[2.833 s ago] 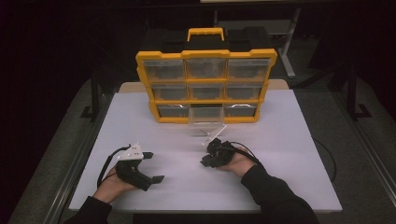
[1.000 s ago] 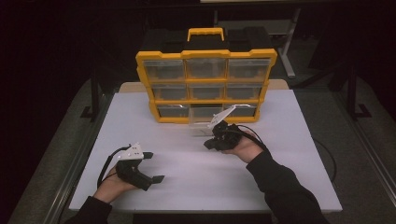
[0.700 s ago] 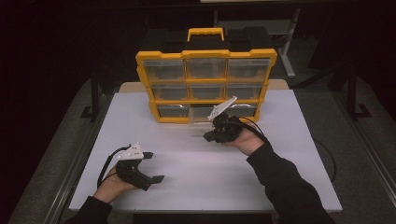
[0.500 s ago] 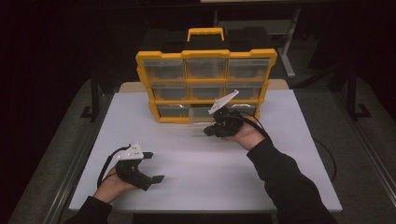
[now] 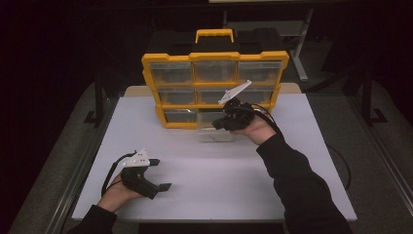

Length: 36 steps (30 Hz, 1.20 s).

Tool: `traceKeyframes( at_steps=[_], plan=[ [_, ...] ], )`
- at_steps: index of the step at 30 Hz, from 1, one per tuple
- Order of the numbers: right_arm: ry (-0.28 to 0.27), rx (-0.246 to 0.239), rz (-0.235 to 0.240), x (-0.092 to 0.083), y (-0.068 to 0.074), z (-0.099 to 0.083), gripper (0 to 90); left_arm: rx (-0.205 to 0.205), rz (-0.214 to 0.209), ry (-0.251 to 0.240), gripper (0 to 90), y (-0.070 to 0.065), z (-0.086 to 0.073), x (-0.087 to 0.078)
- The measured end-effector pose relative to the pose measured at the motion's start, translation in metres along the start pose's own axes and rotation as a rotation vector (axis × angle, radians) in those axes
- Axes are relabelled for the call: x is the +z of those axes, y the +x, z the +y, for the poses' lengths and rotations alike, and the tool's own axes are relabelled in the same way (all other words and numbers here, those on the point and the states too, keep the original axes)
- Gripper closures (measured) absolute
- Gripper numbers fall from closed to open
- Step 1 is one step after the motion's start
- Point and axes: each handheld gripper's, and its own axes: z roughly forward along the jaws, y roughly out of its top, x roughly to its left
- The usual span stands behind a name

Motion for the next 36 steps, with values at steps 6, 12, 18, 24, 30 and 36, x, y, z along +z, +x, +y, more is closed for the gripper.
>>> traceKeyframes(
  at_steps=[6,12,18,24,30,36],
  plan=[
    [-0.012,0.013,-0.012,0.004,-0.009,0.007,85.8,-0.004,0.001,-0.001,0.0,0.0,0.0,0.0],
    [-0.003,0.04,-0.016,0.017,-0.02,0.007,85.8,-0.002,0.0,-0.001,0.0,0.0,0.0,0.0],
    [0.017,0.04,-0.026,0.031,-0.03,0.003,85.8,-0.003,0.0,-0.002,0.0,0.0,0.0,0.0],
    [0.043,0.045,-0.026,0.042,-0.037,-0.001,85.7,-0.002,0.0,-0.002,0.0,0.0,0.0,0.0],
    [0.067,0.033,-0.029,0.049,-0.038,-0.003,85.7,-0.003,0.001,-0.001,0.0,0.0,0.0,0.0],
    [0.063,0.035,-0.035,0.048,-0.037,-0.003,81.0,-0.004,0.0,-0.002,0.0,0.0,0.0,0.0]
  ],
)
